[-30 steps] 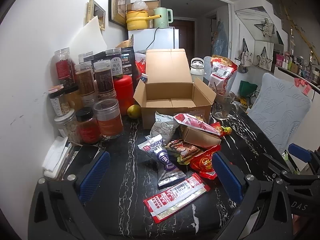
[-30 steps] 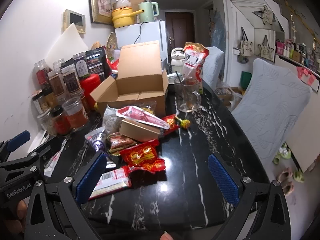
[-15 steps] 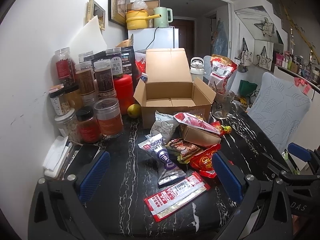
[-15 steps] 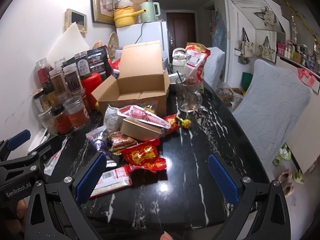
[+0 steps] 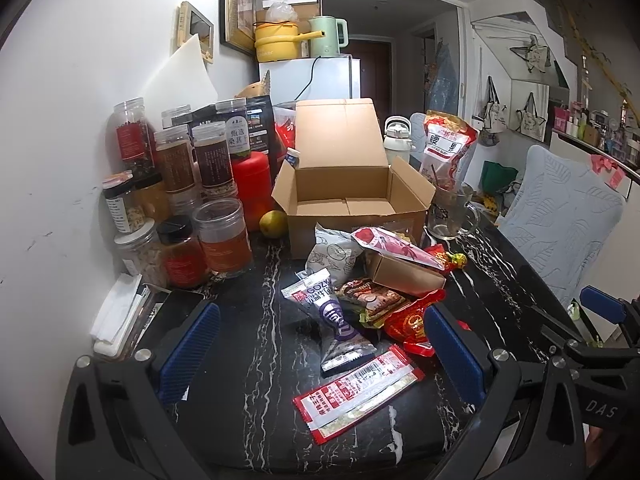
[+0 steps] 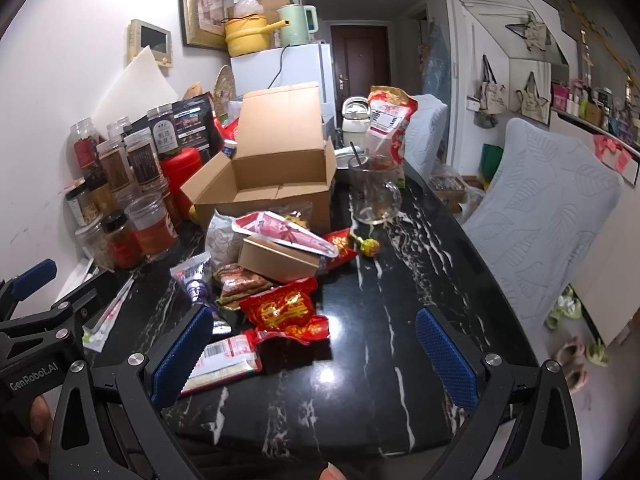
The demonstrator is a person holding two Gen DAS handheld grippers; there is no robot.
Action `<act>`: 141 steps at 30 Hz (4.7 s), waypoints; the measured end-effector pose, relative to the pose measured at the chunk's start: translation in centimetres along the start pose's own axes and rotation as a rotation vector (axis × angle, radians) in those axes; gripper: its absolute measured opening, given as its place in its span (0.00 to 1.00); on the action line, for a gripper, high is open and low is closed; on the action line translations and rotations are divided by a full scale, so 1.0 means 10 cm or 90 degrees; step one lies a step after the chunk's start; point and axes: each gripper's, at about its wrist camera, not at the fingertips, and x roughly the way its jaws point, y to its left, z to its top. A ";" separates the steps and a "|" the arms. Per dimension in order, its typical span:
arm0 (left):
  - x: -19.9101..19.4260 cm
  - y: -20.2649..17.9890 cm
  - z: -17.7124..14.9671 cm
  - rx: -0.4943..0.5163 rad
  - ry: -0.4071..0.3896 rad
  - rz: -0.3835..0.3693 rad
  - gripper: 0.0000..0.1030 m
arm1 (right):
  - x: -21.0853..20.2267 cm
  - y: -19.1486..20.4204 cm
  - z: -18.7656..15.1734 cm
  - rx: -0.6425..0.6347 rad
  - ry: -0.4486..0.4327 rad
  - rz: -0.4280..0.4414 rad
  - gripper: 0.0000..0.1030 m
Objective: Organize snacks
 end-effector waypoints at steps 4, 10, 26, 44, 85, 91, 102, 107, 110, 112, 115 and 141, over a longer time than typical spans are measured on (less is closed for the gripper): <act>0.00 0.01 0.00 0.000 0.000 0.001 1.00 | 0.00 0.00 0.00 -0.001 0.000 -0.001 1.00; 0.00 0.01 0.00 -0.001 0.000 0.000 1.00 | 0.00 -0.01 0.00 -0.001 0.000 -0.002 1.00; 0.03 0.01 -0.05 0.007 0.010 0.005 1.00 | 0.02 0.00 -0.04 -0.002 0.005 0.006 1.00; 0.29 0.13 -0.22 0.027 0.052 0.026 1.00 | 0.32 0.17 -0.32 0.001 0.054 0.082 1.00; 1.10 1.16 -0.33 -0.059 0.154 0.033 1.00 | 1.61 1.30 -0.59 -0.125 0.266 0.030 0.99; 1.20 1.07 -0.32 -0.060 0.165 0.002 1.00 | 1.46 1.10 -0.55 -0.139 0.242 0.045 0.60; 1.34 0.71 -0.26 -0.057 0.179 -0.073 1.00 | 1.21 0.71 -0.64 -0.133 0.230 0.085 0.49; 1.47 0.47 -0.24 -0.041 0.192 -0.108 1.00 | 1.26 0.59 -0.62 -0.118 0.223 0.084 0.49; 1.62 0.34 -0.25 -0.035 0.205 -0.109 1.00 | 1.28 0.51 -0.61 -0.119 0.215 0.085 0.49; 1.70 0.30 -0.27 -0.036 0.212 -0.087 1.00 | 1.30 0.49 -0.59 -0.126 0.206 0.086 0.49; 1.82 0.25 -0.28 -0.036 0.226 -0.094 0.99 | 1.33 0.48 -0.57 -0.130 0.201 0.091 0.49; 1.97 0.18 -0.34 -0.001 0.207 -0.127 0.30 | 1.52 0.47 -0.50 -0.136 0.160 0.088 0.45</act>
